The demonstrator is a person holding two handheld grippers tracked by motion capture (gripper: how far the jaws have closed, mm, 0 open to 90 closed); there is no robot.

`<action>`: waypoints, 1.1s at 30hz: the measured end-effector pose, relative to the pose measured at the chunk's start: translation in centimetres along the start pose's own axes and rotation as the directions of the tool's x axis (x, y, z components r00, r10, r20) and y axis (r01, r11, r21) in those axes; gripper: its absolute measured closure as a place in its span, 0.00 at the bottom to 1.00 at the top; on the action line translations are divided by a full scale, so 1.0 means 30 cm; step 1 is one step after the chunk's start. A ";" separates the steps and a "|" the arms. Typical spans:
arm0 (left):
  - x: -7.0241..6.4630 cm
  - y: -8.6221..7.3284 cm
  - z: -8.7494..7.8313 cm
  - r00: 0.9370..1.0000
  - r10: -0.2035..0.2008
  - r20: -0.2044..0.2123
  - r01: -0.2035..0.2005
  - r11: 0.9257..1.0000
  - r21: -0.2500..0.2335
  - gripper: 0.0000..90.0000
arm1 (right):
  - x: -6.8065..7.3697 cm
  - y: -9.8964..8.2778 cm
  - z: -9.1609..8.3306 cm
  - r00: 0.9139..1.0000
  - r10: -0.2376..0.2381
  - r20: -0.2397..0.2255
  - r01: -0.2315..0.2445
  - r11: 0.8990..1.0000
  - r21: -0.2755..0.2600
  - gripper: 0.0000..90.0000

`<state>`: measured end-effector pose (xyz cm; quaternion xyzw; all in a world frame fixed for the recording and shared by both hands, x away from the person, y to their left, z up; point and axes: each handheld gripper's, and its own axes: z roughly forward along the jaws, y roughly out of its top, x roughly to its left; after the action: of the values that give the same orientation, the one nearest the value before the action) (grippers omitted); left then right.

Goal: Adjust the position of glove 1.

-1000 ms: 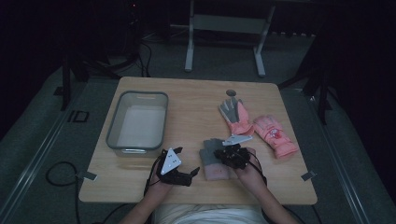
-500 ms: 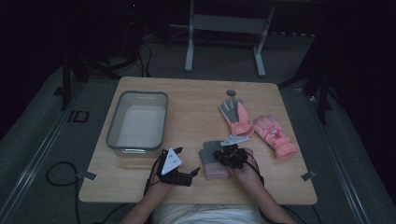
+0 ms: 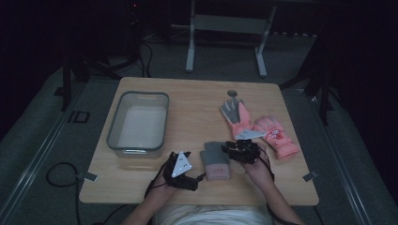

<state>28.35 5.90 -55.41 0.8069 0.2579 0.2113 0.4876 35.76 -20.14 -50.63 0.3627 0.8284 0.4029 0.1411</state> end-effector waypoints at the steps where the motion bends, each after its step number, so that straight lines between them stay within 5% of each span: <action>1: -0.019 0.021 0.011 0.998 -0.018 0.068 0.017 1.000 0.013 0.07 | -0.016 0.007 -0.008 1.000 0.008 0.004 -0.008 1.000 -0.003 0.73; 3: -0.036 0.035 0.021 0.995 -0.005 0.095 0.002 0.999 0.033 0.07 | -0.031 0.013 -0.015 1.000 0.012 0.008 -0.012 1.000 -0.011 0.73; 4: -0.063 0.053 0.036 0.993 0.048 0.111 -0.057 0.995 0.077 0.07 | -0.060 0.027 -0.027 1.000 0.023 0.006 -0.023 0.999 -0.025 0.70; 5: -0.063 0.053 0.036 0.993 0.048 0.111 -0.057 0.995 0.077 0.07 | -0.060 0.027 -0.027 1.000 0.023 0.006 -0.023 0.999 -0.025 0.70; 7: -0.092 0.074 0.063 0.978 0.115 0.174 -0.135 0.985 0.106 0.07 | -0.088 0.037 -0.022 0.999 0.034 -0.003 -0.034 0.999 -0.025 0.70; 9: -0.093 0.083 0.076 0.973 0.129 0.189 -0.152 0.982 0.113 0.11 | -0.106 0.041 -0.005 0.999 0.052 -0.015 -0.052 0.999 -0.016 0.70; 14: -0.084 0.113 0.111 0.940 0.224 0.258 -0.247 0.967 0.057 0.15 | -0.123 0.048 0.056 0.998 0.053 -0.028 -0.052 0.998 0.031 0.67; 18: -0.087 0.106 0.140 0.909 0.300 0.291 -0.341 0.934 0.102 0.26 | -0.133 0.042 0.108 0.996 0.073 -0.044 -0.070 0.996 0.062 0.63; 24: -0.071 0.079 0.155 0.905 0.322 0.279 -0.366 0.923 0.121 0.37 | -0.142 0.011 0.158 0.994 0.091 -0.058 -0.083 0.989 0.122 0.57; 25: -0.073 0.072 0.158 0.896 0.351 0.271 -0.396 0.908 0.135 0.37 | -0.143 0.004 0.165 0.994 0.090 -0.060 -0.082 0.988 0.135 0.55; 26: -0.077 0.064 0.159 0.893 0.368 0.261 -0.411 0.902 0.135 0.37 | -0.143 -0.003 0.171 0.994 0.093 -0.062 -0.083 0.986 0.147 0.54; 29: -0.079 0.064 0.157 0.891 0.375 0.256 -0.417 0.899 0.135 0.38 | -0.146 -0.010 0.173 0.993 0.102 -0.066 -0.092 0.985 0.143 0.53; 30: -0.082 0.066 0.157 0.886 0.389 0.253 -0.430 0.893 0.133 0.38 | -0.146 -0.009 0.172 0.994 0.096 -0.056 -0.086 0.984 0.156 0.48; 33: -0.084 0.065 0.159 0.888 0.391 0.244 -0.430 0.893 0.132 0.42 | -0.149 -0.015 0.175 0.993 0.103 -0.051 -0.093 0.981 0.172 0.47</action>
<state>29.62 0.34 -55.97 0.9021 0.0460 0.1987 0.3803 41.42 -20.55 -54.56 0.4015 0.8447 0.3481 0.0650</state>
